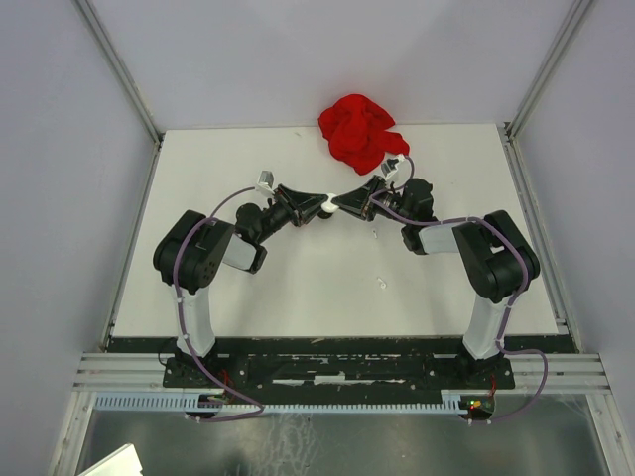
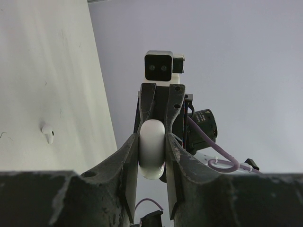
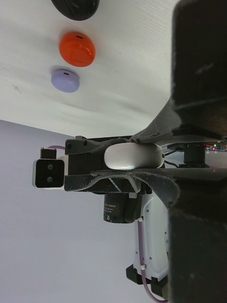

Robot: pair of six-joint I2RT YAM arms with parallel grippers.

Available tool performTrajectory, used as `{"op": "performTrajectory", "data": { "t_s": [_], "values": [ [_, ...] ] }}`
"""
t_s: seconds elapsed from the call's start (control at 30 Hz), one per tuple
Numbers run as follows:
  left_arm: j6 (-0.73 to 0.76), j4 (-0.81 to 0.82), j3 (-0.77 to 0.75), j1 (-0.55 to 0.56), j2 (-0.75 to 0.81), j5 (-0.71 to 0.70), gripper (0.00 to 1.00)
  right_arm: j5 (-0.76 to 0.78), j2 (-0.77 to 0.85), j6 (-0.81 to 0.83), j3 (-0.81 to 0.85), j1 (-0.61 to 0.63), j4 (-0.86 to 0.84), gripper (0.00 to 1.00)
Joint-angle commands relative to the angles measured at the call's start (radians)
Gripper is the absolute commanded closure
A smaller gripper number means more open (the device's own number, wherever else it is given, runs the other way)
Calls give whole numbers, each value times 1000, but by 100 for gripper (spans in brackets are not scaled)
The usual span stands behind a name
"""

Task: Insert the wireless bluetooth earbuds into the charging case
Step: Pick up the charging case at the center of the board, then open the charging case.

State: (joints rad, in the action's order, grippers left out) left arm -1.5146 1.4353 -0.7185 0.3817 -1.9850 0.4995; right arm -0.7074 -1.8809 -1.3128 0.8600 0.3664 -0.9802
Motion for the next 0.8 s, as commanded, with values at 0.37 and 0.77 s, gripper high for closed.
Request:
{"op": "performTrajectory", "data": {
  "t_s": [0.37, 0.77],
  "values": [
    [18, 66, 11, -12, 28, -26, 66, -35, -6, -6, -4, -3, -84, 92],
    [11, 81, 10, -12, 26, -13, 97, -37, -13, -9, 11, -4, -84, 53]
  ]
}}
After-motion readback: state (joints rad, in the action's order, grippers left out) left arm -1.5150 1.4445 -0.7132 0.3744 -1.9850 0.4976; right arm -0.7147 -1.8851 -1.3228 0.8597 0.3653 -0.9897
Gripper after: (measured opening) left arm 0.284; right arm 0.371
